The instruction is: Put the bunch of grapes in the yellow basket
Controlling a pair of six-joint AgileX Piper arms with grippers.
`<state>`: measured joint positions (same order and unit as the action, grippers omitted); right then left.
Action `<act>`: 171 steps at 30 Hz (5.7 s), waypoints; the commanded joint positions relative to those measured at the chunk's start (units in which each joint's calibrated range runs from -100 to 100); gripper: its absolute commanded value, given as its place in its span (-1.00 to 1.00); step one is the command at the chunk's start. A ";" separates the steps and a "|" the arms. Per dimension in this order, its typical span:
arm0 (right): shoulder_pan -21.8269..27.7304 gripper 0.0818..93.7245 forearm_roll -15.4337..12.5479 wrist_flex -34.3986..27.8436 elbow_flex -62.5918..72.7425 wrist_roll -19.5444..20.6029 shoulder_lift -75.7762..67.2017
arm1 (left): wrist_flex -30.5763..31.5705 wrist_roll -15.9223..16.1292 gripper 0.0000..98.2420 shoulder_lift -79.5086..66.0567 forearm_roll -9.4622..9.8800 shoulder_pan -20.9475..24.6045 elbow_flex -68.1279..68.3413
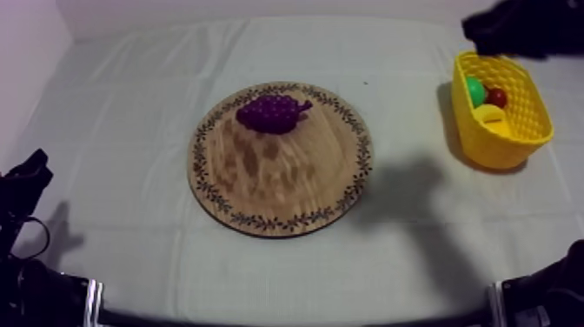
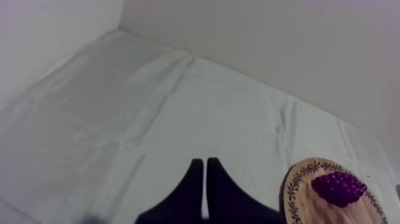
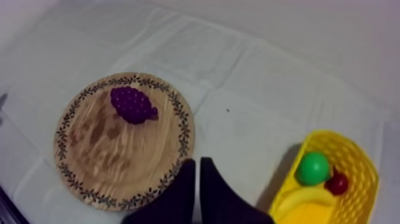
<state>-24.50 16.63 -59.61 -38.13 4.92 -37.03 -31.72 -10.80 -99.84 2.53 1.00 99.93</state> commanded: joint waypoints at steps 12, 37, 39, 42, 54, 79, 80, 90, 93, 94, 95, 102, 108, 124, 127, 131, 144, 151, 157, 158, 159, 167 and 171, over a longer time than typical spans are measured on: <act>-2.70 -0.99 -3.95 -10.87 34.31 -22.65 33.91 | 0.03 -0.02 -1.00 0.02 -0.01 -0.02 -0.04; -5.24 -0.20 -6.07 -26.35 55.96 -34.20 55.33 | 0.03 -0.02 -1.00 0.02 -0.01 -0.02 -0.04; -5.44 -0.01 -5.75 -26.65 56.28 -33.69 55.66 | 0.03 -0.02 -1.00 0.02 -0.01 -0.02 -0.04; -5.75 0.23 -5.27 -27.30 56.64 -33.16 56.32 | 0.03 -0.02 -1.00 0.02 -0.01 -0.02 -0.04; -6.10 0.55 -5.15 -29.79 59.84 -32.51 63.35 | 0.03 -0.02 -1.00 0.02 -0.01 -0.02 -0.04; -6.61 0.58 -6.31 -31.48 69.54 -33.22 84.68 | 0.03 -0.02 -1.00 0.02 -0.01 -0.02 -0.04; -6.67 0.58 -6.26 -31.44 69.67 -33.19 85.26 | 0.03 -0.02 -1.00 0.02 -0.01 -0.02 -0.04; -6.62 0.57 -5.59 -31.61 74.89 -33.26 91.18 | 0.03 -0.02 -1.00 0.02 -0.01 -0.02 -0.04; -6.71 0.51 -5.56 -31.72 75.58 -33.40 92.24 | 0.03 -0.02 -1.00 0.02 -0.01 -0.02 -0.04; -6.76 0.47 -5.59 -31.83 75.80 -33.40 92.62 | 0.03 -0.02 -1.00 0.02 -0.01 -0.02 -0.04; -6.82 0.42 -5.63 -31.95 76.02 -33.38 92.98 | 0.03 -0.02 -1.00 0.02 -0.01 -0.02 -0.04; -7.17 0.07 -5.45 -31.70 77.32 -32.58 94.66 | 0.03 -0.02 -1.00 0.02 -0.01 -0.02 -0.04; -7.58 -0.18 -4.99 -30.83 77.41 -31.64 94.01 | 0.03 -0.02 -1.00 0.02 -0.01 -0.02 -0.04; -6.16 -0.21 -5.53 -35.01 77.95 -31.28 78.63 | 0.03 -0.02 -1.00 0.02 -0.01 -0.02 -0.04; -6.09 -0.20 -5.57 -35.71 76.64 -30.95 75.71 | 0.03 -0.02 -1.00 0.02 -0.01 -0.02 -0.04; -5.88 -0.20 -5.71 -36.49 75.16 -30.06 72.25 | 0.03 -0.02 -1.00 0.02 -0.01 -0.02 -0.04; -1.07 -0.18 -4.95 -37.08 63.19 -24.10 62.07 | 0.03 -0.02 -1.00 0.02 -0.01 -0.02 -0.04; 5.60 -0.17 -4.98 -37.16 55.25 -21.84 56.30 | 0.03 -0.02 -1.00 0.02 -0.01 -0.02 -0.04; 11.84 -0.17 -5.16 -37.05 47.63 -21.09 51.58 | 0.03 -0.02 -1.00 0.02 -0.01 -0.02 -0.04; 12.95 -0.18 -5.17 -36.91 46.49 -20.97 50.91 | 0.03 -0.02 -1.00 0.02 -0.01 -0.02 -0.04; 14.07 -0.18 -5.17 -36.75 45.44 -20.85 50.29 | 0.03 -0.02 -1.00 0.02 -0.01 -0.02 -0.04; 21.76 -0.18 -4.67 -35.31 37.62 -20.28 46.96 | 0.03 -0.02 -1.00 0.02 -0.01 -0.02 -0.04; 24.01 -0.17 -4.50 -34.70 34.24 -20.18 45.93 | 0.03 -0.02 -1.00 0.02 -0.01 -0.02 -0.04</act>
<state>-1.62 12.07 -94.37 -2.92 -15.23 8.92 -31.73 -10.80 -99.84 2.53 1.00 99.93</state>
